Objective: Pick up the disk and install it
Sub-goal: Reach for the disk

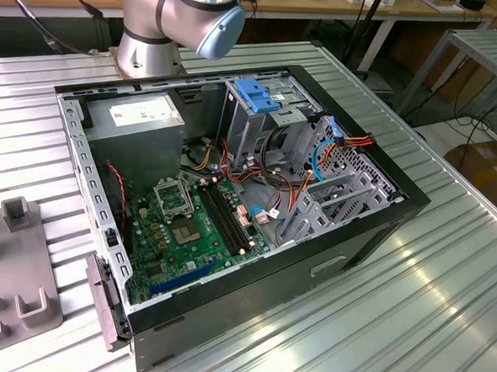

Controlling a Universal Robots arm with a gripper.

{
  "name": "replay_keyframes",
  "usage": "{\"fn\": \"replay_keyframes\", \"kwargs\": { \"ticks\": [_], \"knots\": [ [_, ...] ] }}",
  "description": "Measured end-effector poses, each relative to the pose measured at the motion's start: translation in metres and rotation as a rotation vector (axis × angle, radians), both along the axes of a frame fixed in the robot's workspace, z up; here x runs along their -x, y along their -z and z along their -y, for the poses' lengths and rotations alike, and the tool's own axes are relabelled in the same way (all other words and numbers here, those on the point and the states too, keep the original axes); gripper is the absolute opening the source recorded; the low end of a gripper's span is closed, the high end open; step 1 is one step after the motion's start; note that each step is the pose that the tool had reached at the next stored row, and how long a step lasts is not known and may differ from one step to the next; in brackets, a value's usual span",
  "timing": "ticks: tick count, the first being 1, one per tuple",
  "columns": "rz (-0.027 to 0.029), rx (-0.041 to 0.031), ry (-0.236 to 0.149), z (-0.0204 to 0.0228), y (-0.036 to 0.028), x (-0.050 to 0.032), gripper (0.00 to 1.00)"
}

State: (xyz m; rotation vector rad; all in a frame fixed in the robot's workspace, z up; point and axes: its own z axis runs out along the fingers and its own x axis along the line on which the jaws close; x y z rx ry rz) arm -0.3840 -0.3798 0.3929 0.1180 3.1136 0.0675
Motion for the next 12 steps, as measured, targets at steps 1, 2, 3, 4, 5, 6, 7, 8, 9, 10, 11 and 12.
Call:
{"fn": "replay_keyframes", "kwargs": {
  "ticks": [1, 2, 3, 4, 5, 6, 7, 8, 9, 10, 11, 12],
  "knots": [
    [0.0, 0.0, 0.0, -0.0001, 0.0, 0.0019, 0.11],
    [0.0, 0.0, 0.0, -0.0002, 0.0001, 0.0049, 0.11],
    [0.0001, -0.0001, 0.0, -0.0004, 0.0001, 0.008, 0.11],
    [0.0001, -0.0001, 0.0, -0.0005, 0.0001, 0.0099, 0.11],
    [0.0001, -0.0001, 0.0, -0.0005, 0.0001, 0.0117, 0.11],
    [0.0001, -0.0001, 0.0, -0.0006, 0.0001, 0.014, 0.11],
    [0.0, -0.0001, 0.0, -0.0007, 0.0001, 0.0157, 0.11],
    [0.0, 0.0, 0.0, -0.0008, 0.0001, 0.0175, 0.11],
    [0.0, 0.0, 0.0, -0.0009, 0.0001, 0.0192, 0.11],
    [0.0001, -0.0001, 0.0, -0.001, 0.0001, 0.0216, 0.11],
    [0.0, -0.0001, 0.0, -0.0011, 0.0001, 0.0236, 0.11],
    [0.0001, -0.0001, 0.0, -0.0011, 0.0002, 0.0257, 0.11]
  ]
}}
